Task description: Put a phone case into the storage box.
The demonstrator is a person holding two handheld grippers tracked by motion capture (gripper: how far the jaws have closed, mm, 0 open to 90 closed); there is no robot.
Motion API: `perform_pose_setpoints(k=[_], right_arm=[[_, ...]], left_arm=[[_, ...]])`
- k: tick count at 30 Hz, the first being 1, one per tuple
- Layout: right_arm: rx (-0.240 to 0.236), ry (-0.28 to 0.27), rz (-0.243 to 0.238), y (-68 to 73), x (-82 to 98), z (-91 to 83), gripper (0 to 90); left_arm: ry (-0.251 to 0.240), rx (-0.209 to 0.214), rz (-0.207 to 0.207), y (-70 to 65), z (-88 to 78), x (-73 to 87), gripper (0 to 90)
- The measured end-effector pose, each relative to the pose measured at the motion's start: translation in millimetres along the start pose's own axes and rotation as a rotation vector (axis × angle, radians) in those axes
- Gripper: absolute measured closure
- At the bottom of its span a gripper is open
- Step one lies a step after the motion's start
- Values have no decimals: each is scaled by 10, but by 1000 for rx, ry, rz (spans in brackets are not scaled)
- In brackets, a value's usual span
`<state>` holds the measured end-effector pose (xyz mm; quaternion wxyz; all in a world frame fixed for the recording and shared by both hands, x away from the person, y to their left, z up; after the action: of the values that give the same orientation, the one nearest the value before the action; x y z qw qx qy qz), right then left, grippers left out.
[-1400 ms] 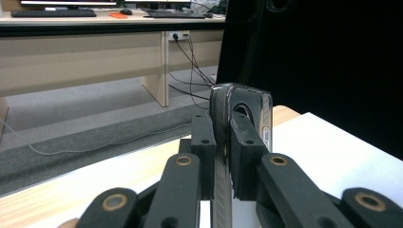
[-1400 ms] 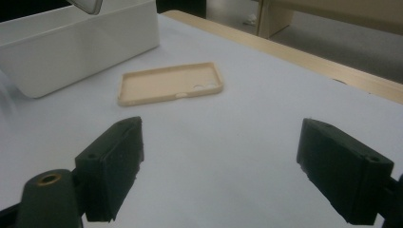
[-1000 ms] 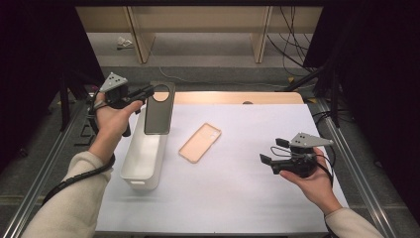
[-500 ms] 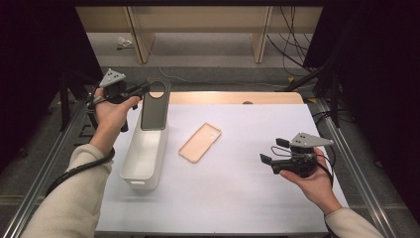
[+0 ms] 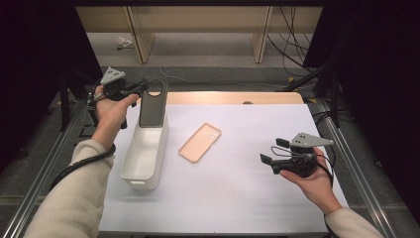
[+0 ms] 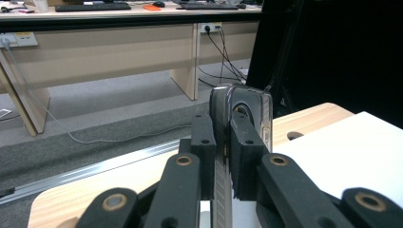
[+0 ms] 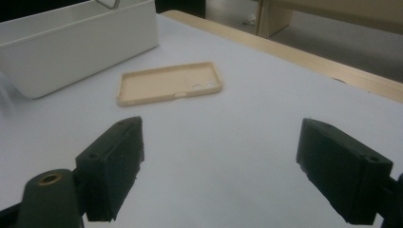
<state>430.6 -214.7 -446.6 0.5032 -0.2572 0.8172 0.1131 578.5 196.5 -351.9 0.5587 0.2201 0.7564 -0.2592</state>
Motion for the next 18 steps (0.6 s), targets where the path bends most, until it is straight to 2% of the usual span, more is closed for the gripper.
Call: perform_pose_setpoints(k=[7,18], right_arm=[[0,-3,4,-1,-3,-1,169],[-1,-3,2,-1,-1,0,169]], left_arm=[[8,-10,-2,63,6,15,816],[26,-19,17,126,75,46,816]])
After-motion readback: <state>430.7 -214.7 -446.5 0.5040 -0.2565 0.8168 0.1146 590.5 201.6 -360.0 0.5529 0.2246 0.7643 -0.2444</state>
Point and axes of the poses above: each handheld gripper's, and its own axes: z roughly forward along the jaws, x roughly out of its underside, y roughly to its left, the point moved 9 cm from there along z, roughly forward along the jaws, and after that the axes turned 13 degrees about x, right-handed, at the moved point
